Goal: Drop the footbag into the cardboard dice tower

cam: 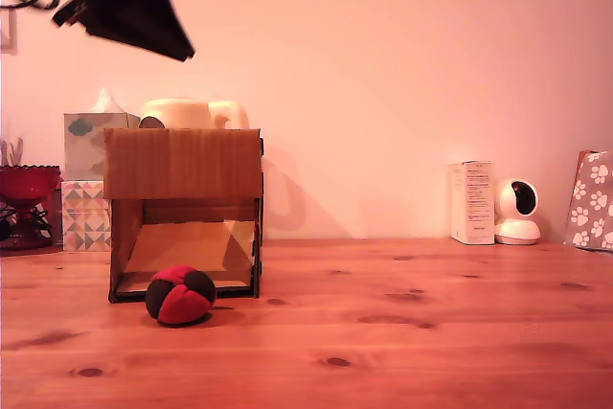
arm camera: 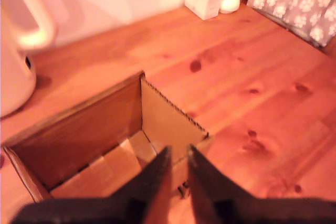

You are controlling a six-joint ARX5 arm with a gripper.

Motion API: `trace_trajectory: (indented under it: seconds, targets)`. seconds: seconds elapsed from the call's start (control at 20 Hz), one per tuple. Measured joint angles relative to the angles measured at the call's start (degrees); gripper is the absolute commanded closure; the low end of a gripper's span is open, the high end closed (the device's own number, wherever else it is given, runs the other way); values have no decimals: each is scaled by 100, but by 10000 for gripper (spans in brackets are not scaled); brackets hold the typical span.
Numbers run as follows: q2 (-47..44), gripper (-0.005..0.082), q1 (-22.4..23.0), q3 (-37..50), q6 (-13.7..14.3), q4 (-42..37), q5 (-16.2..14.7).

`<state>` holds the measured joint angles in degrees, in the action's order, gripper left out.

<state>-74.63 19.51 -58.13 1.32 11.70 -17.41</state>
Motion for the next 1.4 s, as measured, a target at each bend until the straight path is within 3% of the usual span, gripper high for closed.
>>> trace_trajectory:
  seconds: [0.15,0.35,0.6,0.85,0.9,1.1,1.4]
  targets:
    - [844,790,0,1104,-234,-492,-7]
    - [1572,790,0,1917,-365,-1014,-9]
    - [2282,790,66,2953,-704,-1088,7]
    - [3029,790,66,3661,-872,-1137,68]
    - [3084,790,77,3759,-994,-1051,39]
    - [2844,790,166,3821,-1021,-778,-7]
    - [2024,790,179,3821,-1021,-1314,-9]
